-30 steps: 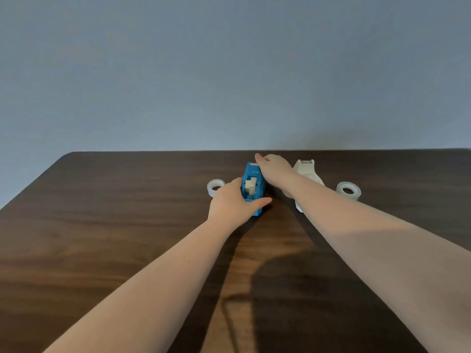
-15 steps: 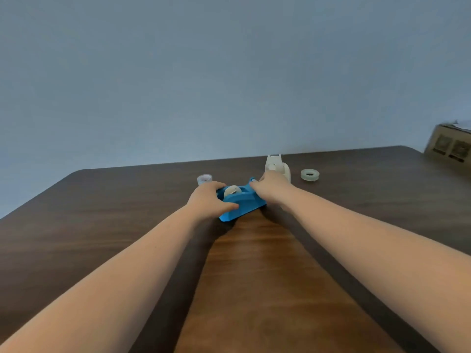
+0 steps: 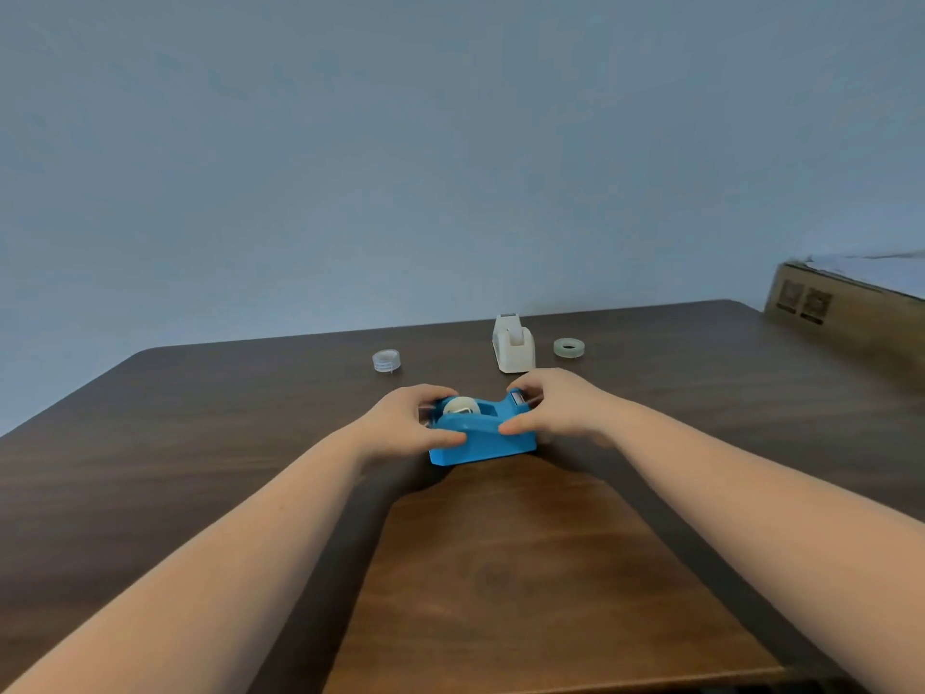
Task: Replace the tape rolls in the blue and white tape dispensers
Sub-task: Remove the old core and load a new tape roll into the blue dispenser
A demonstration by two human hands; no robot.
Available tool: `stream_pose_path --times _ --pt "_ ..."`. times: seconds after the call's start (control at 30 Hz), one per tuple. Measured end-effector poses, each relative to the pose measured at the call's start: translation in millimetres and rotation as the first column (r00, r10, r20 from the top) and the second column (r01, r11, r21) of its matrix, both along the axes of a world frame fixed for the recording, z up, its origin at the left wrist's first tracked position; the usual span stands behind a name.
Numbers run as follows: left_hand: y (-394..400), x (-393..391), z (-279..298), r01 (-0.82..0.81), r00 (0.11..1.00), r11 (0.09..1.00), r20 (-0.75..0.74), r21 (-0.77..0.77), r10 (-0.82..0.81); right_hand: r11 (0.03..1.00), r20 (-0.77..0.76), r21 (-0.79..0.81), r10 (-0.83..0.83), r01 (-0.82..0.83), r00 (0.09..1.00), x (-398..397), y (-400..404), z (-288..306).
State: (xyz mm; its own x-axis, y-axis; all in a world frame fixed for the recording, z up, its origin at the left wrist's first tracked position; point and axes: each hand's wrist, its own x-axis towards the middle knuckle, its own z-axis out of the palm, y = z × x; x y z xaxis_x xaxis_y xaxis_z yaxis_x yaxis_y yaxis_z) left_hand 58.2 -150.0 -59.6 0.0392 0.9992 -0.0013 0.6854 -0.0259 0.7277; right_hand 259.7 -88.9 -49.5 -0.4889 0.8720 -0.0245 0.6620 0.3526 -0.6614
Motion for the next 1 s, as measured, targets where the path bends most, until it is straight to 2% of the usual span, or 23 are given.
stream_pose_path --times 0.3,0.47,1.0 --pt "-4.8 0.7 -2.1 -0.004 0.999 1.000 0.034 -0.004 0.004 1.000 -0.029 0.019 0.020 -0.020 0.999 8.5 -1.5 -4.0" --pt "-9.8 6.8 -0.9 -0.114 0.987 0.991 0.123 0.072 0.105 1.000 -0.033 0.019 0.013 -0.012 0.999 8.5 -1.6 -5.0" --pt "-7.7 20.5 5.6 -0.208 0.977 0.964 0.084 0.168 0.197 1.000 -0.032 0.018 -0.002 0.003 0.999 8.9 -4.8 -5.0"
